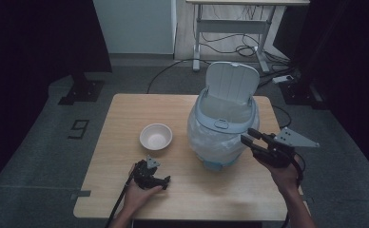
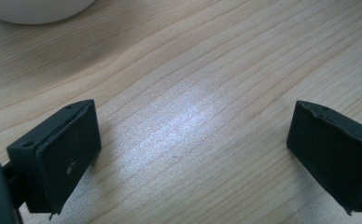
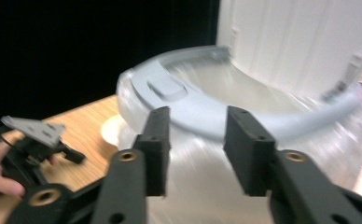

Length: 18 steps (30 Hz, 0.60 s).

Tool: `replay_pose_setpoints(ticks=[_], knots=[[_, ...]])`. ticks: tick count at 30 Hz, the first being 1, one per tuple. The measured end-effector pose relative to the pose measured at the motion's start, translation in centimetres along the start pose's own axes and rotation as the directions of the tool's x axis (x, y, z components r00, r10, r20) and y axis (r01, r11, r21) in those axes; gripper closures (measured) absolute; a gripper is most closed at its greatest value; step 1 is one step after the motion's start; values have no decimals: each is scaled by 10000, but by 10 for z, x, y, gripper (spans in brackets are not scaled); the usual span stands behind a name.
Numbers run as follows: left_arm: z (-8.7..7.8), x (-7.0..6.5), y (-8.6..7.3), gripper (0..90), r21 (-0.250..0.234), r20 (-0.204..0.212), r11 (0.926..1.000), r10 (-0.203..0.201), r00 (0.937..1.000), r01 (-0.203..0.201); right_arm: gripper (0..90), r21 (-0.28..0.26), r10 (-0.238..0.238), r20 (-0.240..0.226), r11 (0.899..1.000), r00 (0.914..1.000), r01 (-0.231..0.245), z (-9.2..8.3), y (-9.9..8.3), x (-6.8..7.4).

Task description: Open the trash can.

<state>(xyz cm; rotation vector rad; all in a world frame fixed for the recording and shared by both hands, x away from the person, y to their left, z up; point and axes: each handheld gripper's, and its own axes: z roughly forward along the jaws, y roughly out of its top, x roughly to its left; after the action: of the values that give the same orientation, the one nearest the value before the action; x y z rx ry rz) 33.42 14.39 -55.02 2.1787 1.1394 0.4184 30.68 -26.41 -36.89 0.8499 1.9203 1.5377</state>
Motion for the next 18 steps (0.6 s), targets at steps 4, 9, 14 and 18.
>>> replay_pose_setpoints(ticks=[4, 9, 14, 18], knots=[[0, 0, 0, 22, -19, -9, 10000, 1, 10000, -1, 474, -85, 106, 183, 9999, 9998, -105, -12, -23, -4], [0, 0, 0, 23, -30, -18, 10000, -4, 10000, 4, 406, 87, 523, 254, 9986, 9983, -525, -20, -50, -8], [0, 0, 0, 23, -31, -21, 10000, -5, 10000, 5, 377, 470, 681, 518, 9964, 9963, -706, -20, -78, -10], [0, 0, 0, 23, -28, -21, 10000, -6, 10000, 6, 376, 702, 999, 583, 9921, 9933, -1039, -15, -98, -12]])
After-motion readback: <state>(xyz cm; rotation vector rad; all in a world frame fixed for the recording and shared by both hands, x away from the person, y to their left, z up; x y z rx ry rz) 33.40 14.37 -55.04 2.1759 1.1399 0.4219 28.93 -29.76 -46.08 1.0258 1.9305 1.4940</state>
